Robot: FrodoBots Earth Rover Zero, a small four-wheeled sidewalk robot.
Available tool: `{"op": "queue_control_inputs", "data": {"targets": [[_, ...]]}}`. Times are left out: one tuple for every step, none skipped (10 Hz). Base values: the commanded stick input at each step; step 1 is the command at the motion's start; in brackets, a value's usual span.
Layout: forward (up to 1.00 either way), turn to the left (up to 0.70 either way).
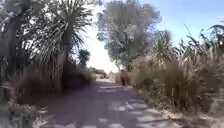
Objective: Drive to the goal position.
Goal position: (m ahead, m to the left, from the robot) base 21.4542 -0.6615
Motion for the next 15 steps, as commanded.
{"op": "queue_control_inputs", "data": {"targets": [[0.85, 0.19], [0.85, 0.04], [0.85, 0.02], [0.85, 0.0], [0.85, 0.0], [0.85, 0.0], [0.85, 0.0], [0.85, 0.0], [0.85, 0.0], [0.85, 0.0], [0.85, 0.0], [0.85, 0.0], [0.85, 0.0], [0.85, 0.0], [0.85, 0.0]]}}
